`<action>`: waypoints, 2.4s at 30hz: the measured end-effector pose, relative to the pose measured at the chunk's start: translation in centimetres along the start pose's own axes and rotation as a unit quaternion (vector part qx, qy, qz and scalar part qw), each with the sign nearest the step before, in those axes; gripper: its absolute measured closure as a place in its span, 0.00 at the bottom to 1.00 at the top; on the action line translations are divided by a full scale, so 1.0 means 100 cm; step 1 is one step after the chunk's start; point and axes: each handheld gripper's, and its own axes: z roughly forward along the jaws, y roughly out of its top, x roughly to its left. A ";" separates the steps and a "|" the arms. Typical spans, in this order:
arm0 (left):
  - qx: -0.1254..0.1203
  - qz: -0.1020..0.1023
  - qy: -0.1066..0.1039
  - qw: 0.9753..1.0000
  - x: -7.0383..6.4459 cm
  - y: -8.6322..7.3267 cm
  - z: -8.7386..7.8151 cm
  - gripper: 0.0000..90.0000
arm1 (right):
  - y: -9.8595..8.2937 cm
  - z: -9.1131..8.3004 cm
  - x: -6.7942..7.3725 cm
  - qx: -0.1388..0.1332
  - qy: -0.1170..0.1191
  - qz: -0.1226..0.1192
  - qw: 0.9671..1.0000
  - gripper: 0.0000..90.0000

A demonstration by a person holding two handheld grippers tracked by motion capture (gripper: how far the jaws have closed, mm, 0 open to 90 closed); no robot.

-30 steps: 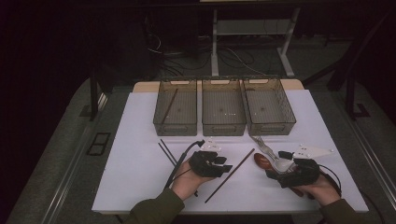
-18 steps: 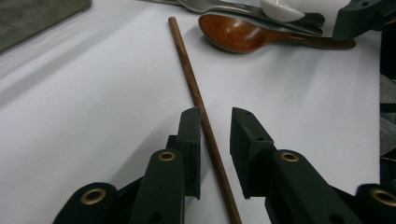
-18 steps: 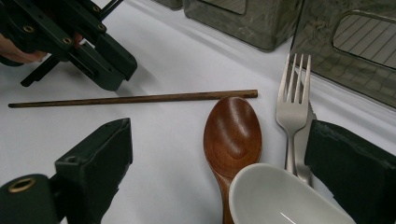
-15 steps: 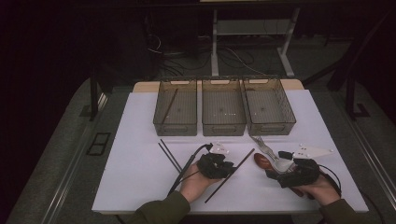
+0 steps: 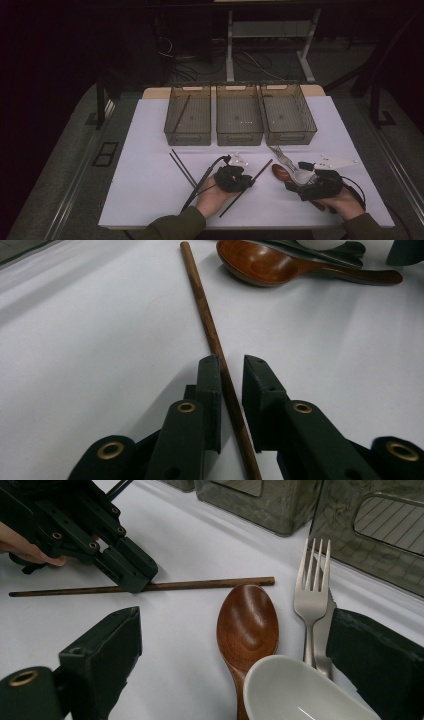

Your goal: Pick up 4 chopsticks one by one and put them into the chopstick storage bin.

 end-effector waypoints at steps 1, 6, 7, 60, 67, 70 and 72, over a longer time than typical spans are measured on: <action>0.000 0.000 0.001 1.000 0.000 0.000 0.000 0.87 | 0.000 0.000 0.000 0.000 0.001 0.000 1.000 0.08; 0.004 0.018 0.014 1.000 -0.003 0.000 0.000 0.91 | 0.000 0.000 0.000 -0.001 0.000 0.001 1.000 0.08; 0.006 0.021 0.017 1.000 -0.004 0.000 0.000 0.91 | 0.000 0.000 0.000 -0.001 0.000 0.001 1.000 0.08; -0.011 0.011 0.032 0.999 -0.003 0.007 -0.014 0.94 | 0.000 -0.002 -0.001 -0.003 0.001 0.003 1.000 0.08; -0.013 0.014 0.014 1.000 0.003 0.010 -0.025 0.94 | 0.000 -0.002 0.000 -0.003 0.002 0.002 1.000 0.08; -0.017 0.016 0.006 1.000 0.004 0.011 -0.031 0.94 | 0.000 -0.002 0.000 -0.003 0.002 0.002 1.000 0.08; -0.019 0.021 0.004 1.000 0.006 0.011 -0.034 0.94 | -0.001 -0.002 0.000 -0.003 0.002 0.002 1.000 0.08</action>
